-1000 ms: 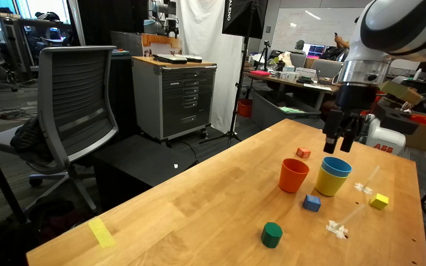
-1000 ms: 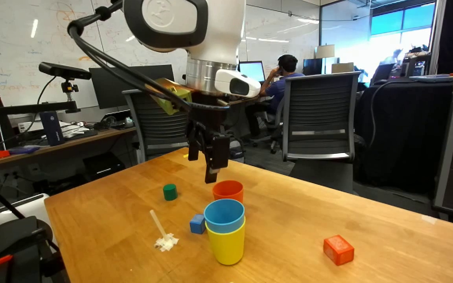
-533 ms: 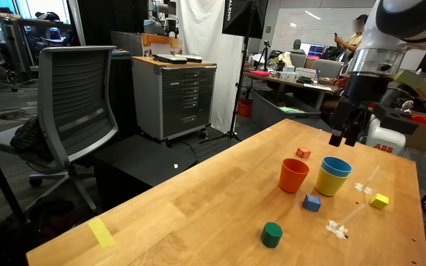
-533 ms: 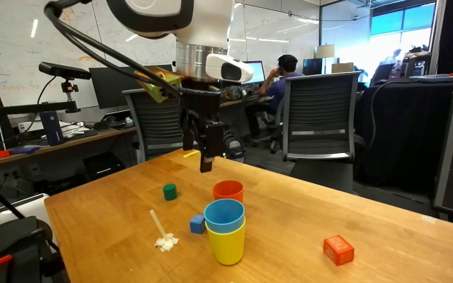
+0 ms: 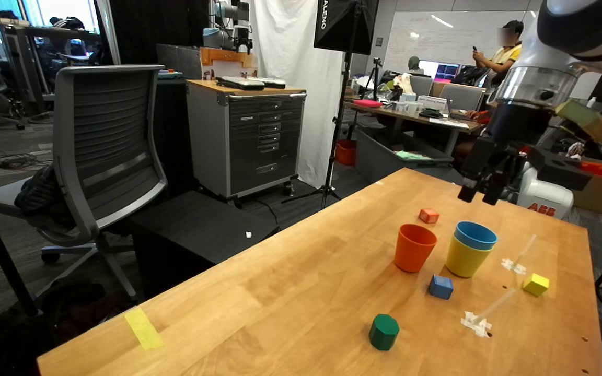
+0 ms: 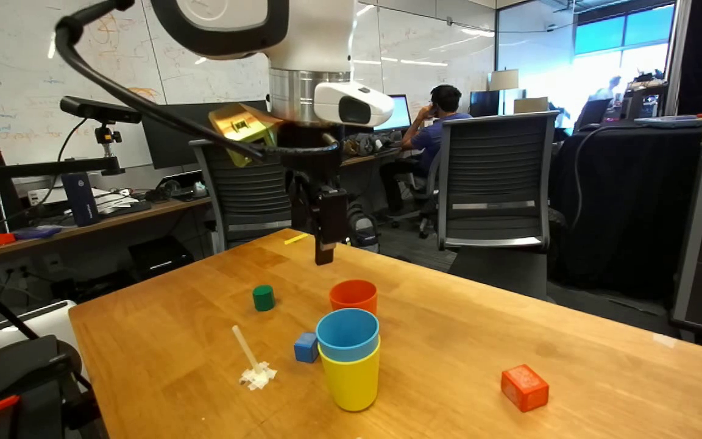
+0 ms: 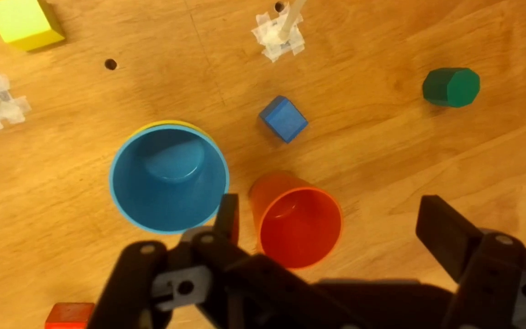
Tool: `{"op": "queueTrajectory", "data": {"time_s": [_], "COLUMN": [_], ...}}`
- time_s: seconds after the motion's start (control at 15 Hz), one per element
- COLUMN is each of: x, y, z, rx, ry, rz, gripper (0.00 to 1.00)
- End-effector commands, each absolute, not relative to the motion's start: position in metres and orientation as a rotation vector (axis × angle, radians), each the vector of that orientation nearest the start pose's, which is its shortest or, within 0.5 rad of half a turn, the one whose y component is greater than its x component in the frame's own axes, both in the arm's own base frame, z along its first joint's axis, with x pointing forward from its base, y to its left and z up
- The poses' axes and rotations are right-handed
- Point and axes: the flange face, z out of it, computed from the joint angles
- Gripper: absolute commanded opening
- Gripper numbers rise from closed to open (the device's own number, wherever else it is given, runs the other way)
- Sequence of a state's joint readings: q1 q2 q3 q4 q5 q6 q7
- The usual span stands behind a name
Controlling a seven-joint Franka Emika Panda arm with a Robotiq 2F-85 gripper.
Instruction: Put the blue cup in the yellow cup then put both cups in the orange cup
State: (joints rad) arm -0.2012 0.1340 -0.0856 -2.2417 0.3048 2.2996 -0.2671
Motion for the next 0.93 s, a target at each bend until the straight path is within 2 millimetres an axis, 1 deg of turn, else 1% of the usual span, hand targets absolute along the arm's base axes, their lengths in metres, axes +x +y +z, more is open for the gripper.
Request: {"op": "queueTrajectory", "data": {"time_s": [0.0,0.2,0.4,0.53,0.73,0.87], "x": [0.506,0.506,0.507,0.506,0.505,0.503], "y": [-0.149,-0.159,-0.167,-0.164,-0.154,-0.152], "z": [0.304,0.303,0.303,0.300,0.294,0.291], "rx": [-2.898,-2.921,-2.906,-2.903,-2.911,-2.922], "ry": [0.397,0.458,0.514,0.491,0.461,0.461], "rz": [-0.051,-0.081,-0.113,-0.104,-0.086,-0.080], "gripper": [1.00,1.00,1.00,1.00,1.00,1.00]}}
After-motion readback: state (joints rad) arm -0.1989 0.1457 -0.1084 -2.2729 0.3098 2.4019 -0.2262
